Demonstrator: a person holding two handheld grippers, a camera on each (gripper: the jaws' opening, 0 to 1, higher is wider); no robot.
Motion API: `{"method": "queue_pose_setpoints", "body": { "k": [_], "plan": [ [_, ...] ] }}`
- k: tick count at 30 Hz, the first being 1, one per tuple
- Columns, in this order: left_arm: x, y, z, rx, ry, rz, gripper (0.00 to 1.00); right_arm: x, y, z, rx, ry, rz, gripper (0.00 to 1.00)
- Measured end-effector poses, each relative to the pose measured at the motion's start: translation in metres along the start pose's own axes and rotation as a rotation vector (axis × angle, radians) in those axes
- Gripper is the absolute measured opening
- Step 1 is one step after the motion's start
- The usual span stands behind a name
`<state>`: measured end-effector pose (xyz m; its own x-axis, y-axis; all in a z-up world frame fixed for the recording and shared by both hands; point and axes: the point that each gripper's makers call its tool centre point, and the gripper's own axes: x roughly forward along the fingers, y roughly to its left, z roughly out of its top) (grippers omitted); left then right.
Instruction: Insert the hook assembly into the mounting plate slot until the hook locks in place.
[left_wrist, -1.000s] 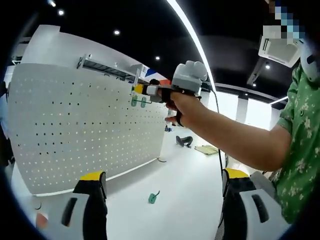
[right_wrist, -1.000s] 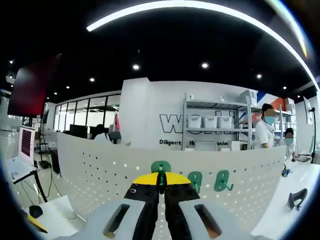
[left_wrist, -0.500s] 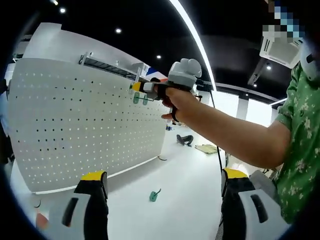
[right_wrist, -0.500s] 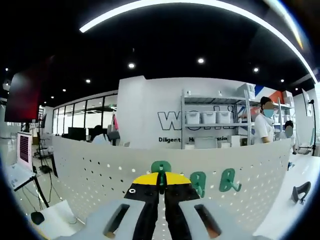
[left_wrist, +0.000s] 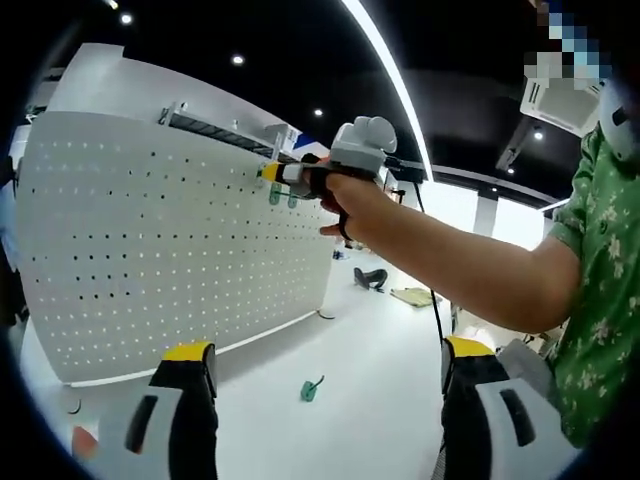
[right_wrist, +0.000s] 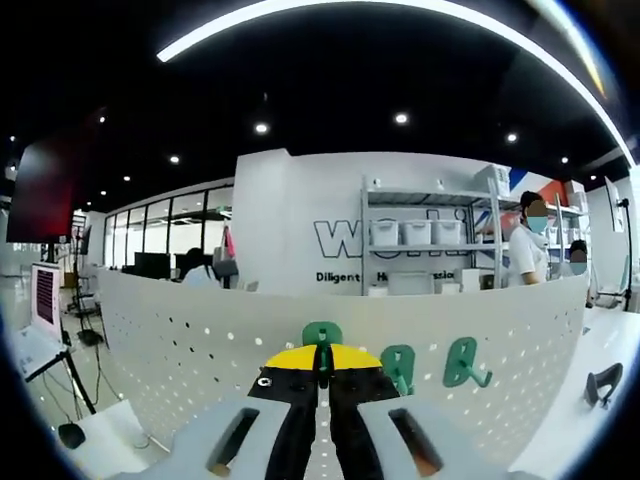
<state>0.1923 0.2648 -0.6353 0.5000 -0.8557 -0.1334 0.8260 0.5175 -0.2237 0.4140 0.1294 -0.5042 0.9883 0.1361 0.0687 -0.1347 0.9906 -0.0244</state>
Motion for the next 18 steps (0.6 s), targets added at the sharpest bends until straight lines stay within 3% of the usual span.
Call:
{"method": "queue_pose_setpoints", "body": {
  "k": [18],
  "plan": [
    [0.0013,0.0043,-0.0037,-0.005,0.013,-0.004,0.93,0.0000,0.0023,-0.0029,0.000,-0.002,0.000,0.01]
  ]
}}
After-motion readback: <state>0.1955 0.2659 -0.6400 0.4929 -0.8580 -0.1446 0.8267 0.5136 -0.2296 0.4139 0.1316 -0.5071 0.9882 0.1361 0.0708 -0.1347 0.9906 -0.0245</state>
